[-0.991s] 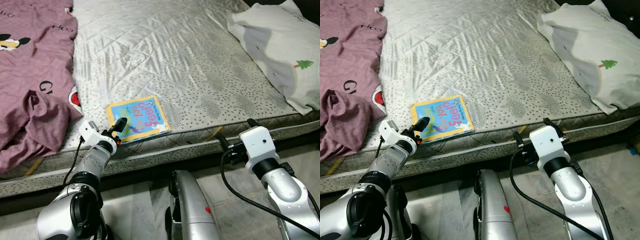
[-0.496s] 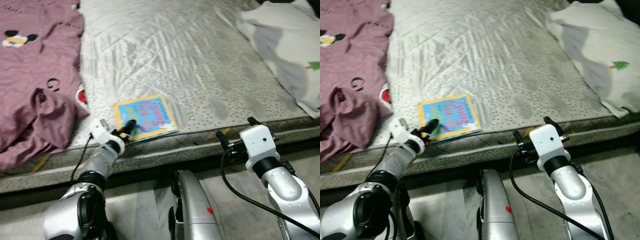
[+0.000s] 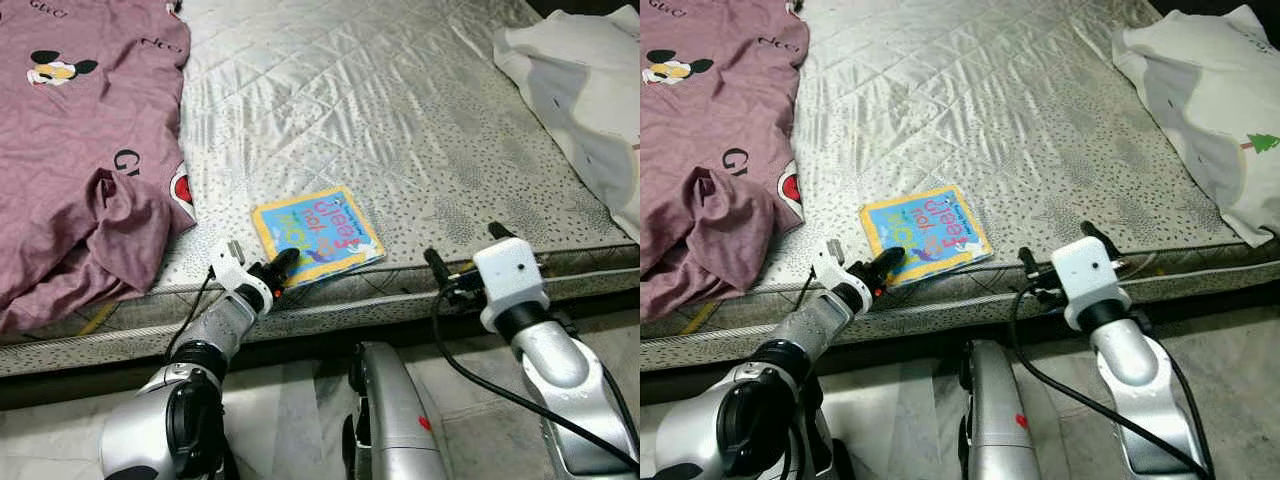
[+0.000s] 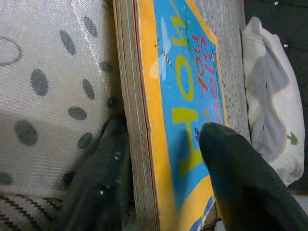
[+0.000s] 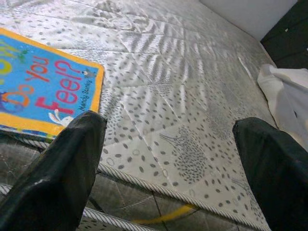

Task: Clean up the room

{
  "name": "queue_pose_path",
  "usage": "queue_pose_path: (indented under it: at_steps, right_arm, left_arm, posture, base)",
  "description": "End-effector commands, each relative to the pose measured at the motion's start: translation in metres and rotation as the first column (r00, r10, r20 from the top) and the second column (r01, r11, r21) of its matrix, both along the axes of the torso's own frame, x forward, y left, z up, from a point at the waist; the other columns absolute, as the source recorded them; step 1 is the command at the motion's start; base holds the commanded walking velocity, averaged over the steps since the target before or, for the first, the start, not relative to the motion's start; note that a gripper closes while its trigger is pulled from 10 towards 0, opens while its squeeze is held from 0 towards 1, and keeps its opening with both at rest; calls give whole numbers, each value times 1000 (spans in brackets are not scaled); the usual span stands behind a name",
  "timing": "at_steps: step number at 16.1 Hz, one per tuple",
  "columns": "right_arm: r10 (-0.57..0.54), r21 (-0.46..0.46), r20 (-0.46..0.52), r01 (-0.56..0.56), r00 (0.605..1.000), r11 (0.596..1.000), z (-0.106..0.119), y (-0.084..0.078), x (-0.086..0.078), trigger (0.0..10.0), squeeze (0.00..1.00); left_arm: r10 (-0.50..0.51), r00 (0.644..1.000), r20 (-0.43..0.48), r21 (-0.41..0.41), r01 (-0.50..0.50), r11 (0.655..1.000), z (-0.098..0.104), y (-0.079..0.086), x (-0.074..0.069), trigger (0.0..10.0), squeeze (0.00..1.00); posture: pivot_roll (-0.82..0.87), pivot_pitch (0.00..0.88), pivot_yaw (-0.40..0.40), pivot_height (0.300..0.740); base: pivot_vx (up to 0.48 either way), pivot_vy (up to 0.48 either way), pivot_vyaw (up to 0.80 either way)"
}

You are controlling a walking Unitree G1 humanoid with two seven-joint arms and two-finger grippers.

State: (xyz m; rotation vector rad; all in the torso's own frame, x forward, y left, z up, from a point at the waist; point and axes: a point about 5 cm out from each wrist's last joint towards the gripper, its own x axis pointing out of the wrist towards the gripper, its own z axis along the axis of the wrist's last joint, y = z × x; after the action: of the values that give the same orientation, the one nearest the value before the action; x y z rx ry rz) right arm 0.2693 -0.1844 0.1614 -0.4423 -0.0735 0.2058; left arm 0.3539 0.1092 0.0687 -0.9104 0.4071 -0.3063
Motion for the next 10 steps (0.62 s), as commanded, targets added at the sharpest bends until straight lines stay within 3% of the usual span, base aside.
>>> queue_pose_path:
  at_steps: [1,7,10]
  right_arm:
    - [-11,-6,-1,11,1000,1000,-2,-2,0,10000,0]
    - [-7,-7,21,7,1000,1000,0,0,6,10000,0]
    - [-6,3,42,6,999,1000,2,3,12,10000,0]
  left_arm:
    - [-106,989,-104,-17,105,994,-19,-24,-16,0,0]
    - [-48,996,-76,-3,48,999,-12,-15,-9,0,0]
    - [-42,999,-20,7,42,999,-2,-11,-2,0,0]
  posture:
    - [-321,176,-77,514]
    - [-311,153,-70,514]
    - [-302,137,-60,514]
  base:
    - [0,0,0]
    - [0,0,0]
    - [0,0,0]
